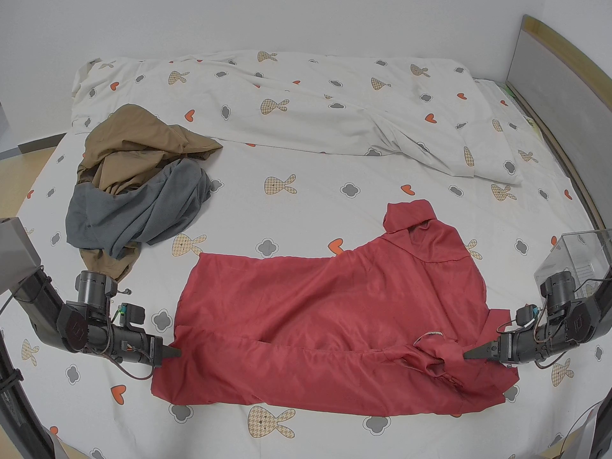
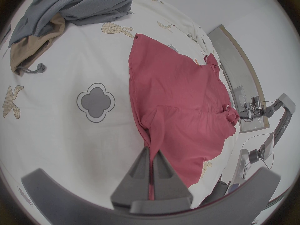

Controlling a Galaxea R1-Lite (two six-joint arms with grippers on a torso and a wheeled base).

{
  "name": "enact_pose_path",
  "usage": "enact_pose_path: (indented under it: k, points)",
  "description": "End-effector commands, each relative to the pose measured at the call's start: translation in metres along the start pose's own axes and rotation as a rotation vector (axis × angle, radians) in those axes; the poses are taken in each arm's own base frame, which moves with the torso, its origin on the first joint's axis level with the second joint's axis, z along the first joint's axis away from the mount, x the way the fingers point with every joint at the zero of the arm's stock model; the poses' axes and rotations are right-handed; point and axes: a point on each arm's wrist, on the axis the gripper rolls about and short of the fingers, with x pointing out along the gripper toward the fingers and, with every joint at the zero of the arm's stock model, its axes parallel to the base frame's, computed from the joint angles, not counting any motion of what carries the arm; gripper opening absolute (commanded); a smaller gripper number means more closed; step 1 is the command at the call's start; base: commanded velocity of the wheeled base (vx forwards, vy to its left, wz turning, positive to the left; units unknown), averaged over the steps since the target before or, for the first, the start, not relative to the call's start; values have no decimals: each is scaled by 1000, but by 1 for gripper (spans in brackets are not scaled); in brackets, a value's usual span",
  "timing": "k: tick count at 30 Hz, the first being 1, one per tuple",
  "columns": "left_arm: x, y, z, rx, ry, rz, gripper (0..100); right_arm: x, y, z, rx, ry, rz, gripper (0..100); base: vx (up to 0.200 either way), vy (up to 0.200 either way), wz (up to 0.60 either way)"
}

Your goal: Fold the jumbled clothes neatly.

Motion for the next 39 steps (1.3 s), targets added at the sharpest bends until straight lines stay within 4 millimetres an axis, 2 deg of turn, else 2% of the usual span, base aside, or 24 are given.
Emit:
enact_pose_path:
  k: [1,4,10,15,16,21,24,30,39]
  points:
    - [0,-1,0,1,2,-2,0,8,-1,-2,6,30,4,100,0,0,0]
    - [0,-1,0,3,2,-2,0,11,3,-1,-11,39,14,100,0,0,0]
    - [0,-1,-2,13,7,-3,0,26,-1,2,-10,70,17,100,0,0,0]
    - [2,-1,-3,12,13,-5,0,27,0,2,-10,72,18,100,0,0,0]
    - [2,-1,-3,12,13,-5,0,27,-1,2,-8,72,19,0,0,0,0]
    - [3,0,-3,11,14,-5,0,22,-2,3,3,56,33,0,0,0,0]
    - [3,0,-4,10,17,-5,0,0,-4,9,14,-18,68,0,0,0,0]
    - [4,0,-4,9,20,-5,0,-23,-4,10,19,-89,97,0,0,0,0]
    - [5,-1,-4,13,21,-8,0,-28,-13,8,48,-104,67,0,0,0,0]
